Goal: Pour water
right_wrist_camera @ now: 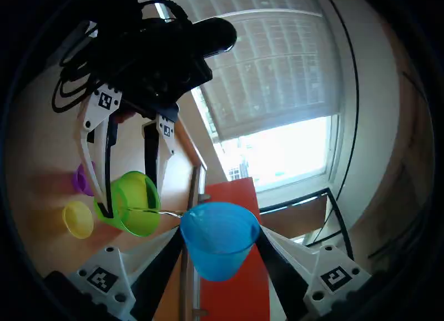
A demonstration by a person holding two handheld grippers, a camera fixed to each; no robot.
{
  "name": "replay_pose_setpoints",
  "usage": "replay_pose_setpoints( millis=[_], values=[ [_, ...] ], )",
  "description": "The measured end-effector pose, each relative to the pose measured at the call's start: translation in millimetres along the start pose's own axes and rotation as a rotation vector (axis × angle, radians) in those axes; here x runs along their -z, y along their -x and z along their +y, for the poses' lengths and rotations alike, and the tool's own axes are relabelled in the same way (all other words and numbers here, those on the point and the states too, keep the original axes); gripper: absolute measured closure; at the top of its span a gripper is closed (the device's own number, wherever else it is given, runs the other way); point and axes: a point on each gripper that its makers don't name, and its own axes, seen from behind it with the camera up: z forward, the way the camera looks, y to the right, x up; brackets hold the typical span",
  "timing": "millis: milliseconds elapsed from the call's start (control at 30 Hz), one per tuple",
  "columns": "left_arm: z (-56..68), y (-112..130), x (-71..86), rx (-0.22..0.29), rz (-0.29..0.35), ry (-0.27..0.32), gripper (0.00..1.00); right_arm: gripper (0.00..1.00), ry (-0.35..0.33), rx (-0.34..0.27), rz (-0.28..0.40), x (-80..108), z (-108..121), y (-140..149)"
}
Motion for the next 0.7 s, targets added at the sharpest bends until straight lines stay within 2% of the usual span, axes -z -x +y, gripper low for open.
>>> replay_pose_setpoints(
  millis=[700],
  values=[
    [-1.2, 2.3, 0.8, 0.002, 0.000, -0.003, 0.12, 0.09, -0.003, 0.043, -0.003, -4.5, -0.2, -0.9]
  ],
)
